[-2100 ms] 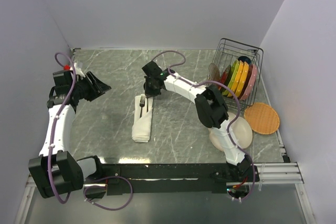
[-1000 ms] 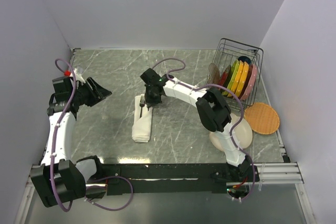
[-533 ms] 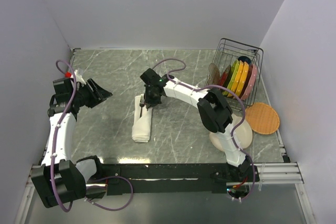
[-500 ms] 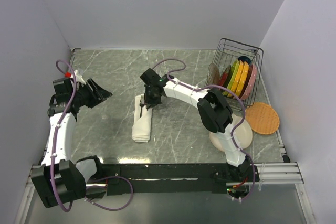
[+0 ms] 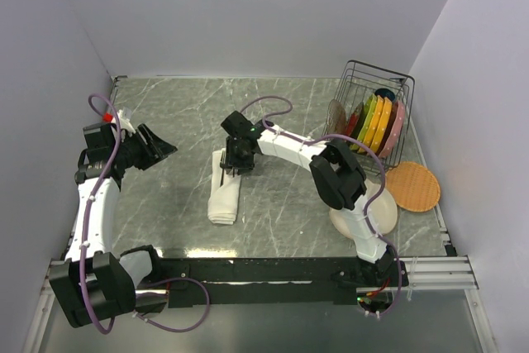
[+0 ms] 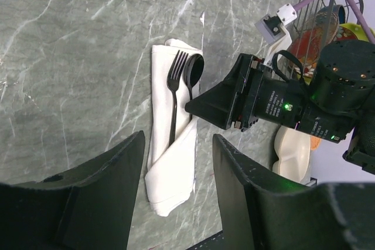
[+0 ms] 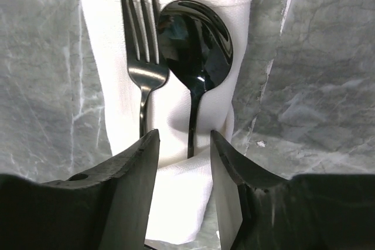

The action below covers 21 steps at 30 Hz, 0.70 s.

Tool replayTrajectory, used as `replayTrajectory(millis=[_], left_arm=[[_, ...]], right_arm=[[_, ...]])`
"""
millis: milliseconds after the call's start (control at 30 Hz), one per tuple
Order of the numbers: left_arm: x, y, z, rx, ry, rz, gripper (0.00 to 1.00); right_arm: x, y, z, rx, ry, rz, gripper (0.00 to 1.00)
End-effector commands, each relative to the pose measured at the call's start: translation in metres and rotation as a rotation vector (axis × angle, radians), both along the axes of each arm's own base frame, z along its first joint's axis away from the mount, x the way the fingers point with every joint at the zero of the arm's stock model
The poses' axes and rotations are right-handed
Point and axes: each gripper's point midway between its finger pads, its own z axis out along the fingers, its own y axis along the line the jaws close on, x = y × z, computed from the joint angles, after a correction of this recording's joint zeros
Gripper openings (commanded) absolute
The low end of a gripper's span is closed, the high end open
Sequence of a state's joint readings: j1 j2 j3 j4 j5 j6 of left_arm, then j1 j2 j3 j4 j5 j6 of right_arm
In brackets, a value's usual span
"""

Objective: Fold the napkin into a case and place the utensils inside
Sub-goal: Insert the spoon into the folded napkin, then reset both arms

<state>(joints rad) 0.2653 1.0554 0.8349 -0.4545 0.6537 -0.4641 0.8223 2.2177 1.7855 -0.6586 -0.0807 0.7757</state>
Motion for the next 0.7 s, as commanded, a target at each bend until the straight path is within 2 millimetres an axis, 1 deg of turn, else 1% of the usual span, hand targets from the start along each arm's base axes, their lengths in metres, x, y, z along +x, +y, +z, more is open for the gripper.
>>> replayTrajectory(millis=[0, 67, 100, 167, 200, 267, 300, 333, 367, 400, 433, 467, 500, 533, 567, 600, 633, 667], left_arm=[[0.002, 0.001, 0.013, 0.016, -0.051, -0.021, 0.56], [0.003, 0.001, 0.016, 0.023, -0.056, -0.027, 0.56], [0.003, 0.001, 0.017, 0.026, -0.058, -0.03, 0.56], [0.005, 0.001, 0.024, 0.043, -0.08, -0.044, 0.57], [0.007, 0.003, 0.031, 0.053, -0.097, -0.048, 0.57], [0.011, 0.005, 0.036, 0.078, -0.117, -0.057, 0.61], [0.014, 0.006, 0.046, 0.092, -0.141, -0.066, 0.63], [0.016, 0.007, 0.048, 0.113, -0.153, -0.085, 0.67], [0.02, 0.008, 0.053, 0.13, -0.168, -0.094, 0.7], [0.024, 0.011, 0.068, 0.166, -0.207, -0.107, 0.73], [0.029, 0.012, 0.07, 0.178, -0.212, -0.114, 0.85], [0.032, 0.013, 0.075, 0.188, -0.222, -0.128, 0.92], [0.04, 0.016, 0.083, 0.212, -0.227, -0.147, 0.98], [0.043, 0.017, 0.087, 0.221, -0.227, -0.156, 0.99], [0.048, 0.02, 0.091, 0.233, -0.228, -0.156, 0.99], [0.059, 0.024, 0.099, 0.258, -0.242, -0.162, 0.99], [0.061, 0.026, 0.101, 0.264, -0.229, -0.167, 0.99], [0.066, 0.028, 0.104, 0.279, -0.232, -0.167, 0.99]], right_arm=[[0.017, 0.017, 0.066, 0.109, -0.135, 0.021, 0.48], [0.023, 0.018, 0.078, 0.116, -0.174, 0.037, 0.5], [0.031, 0.018, 0.092, 0.135, -0.205, 0.035, 0.51], [0.04, 0.017, 0.107, 0.142, -0.252, 0.05, 0.55], [0.046, 0.016, 0.121, 0.152, -0.291, 0.061, 0.56], [0.059, 0.008, 0.136, 0.153, -0.335, 0.057, 0.57], [0.065, 0.006, 0.151, 0.158, -0.377, 0.07, 0.58], [0.073, 0.0, 0.159, 0.157, -0.404, 0.07, 0.59], [0.078, -0.002, 0.169, 0.16, -0.441, 0.083, 0.63], [0.085, -0.006, 0.192, 0.165, -0.524, 0.109, 0.66], [0.092, -0.013, 0.203, 0.164, -0.569, 0.114, 0.68], [0.098, -0.02, 0.215, 0.156, -0.624, 0.115, 0.74], [0.101, -0.028, 0.239, 0.158, -0.716, 0.135, 0.78], [0.103, -0.035, 0.249, 0.152, -0.761, 0.14, 0.82], [0.107, -0.052, 0.275, 0.154, -0.828, 0.121, 0.92], [0.11, -0.06, 0.278, 0.133, -0.872, 0.139, 0.98], [0.113, -0.07, 0.284, 0.121, -0.898, 0.129, 1.0], [0.117, -0.09, 0.293, 0.105, -0.92, 0.106, 1.0]])
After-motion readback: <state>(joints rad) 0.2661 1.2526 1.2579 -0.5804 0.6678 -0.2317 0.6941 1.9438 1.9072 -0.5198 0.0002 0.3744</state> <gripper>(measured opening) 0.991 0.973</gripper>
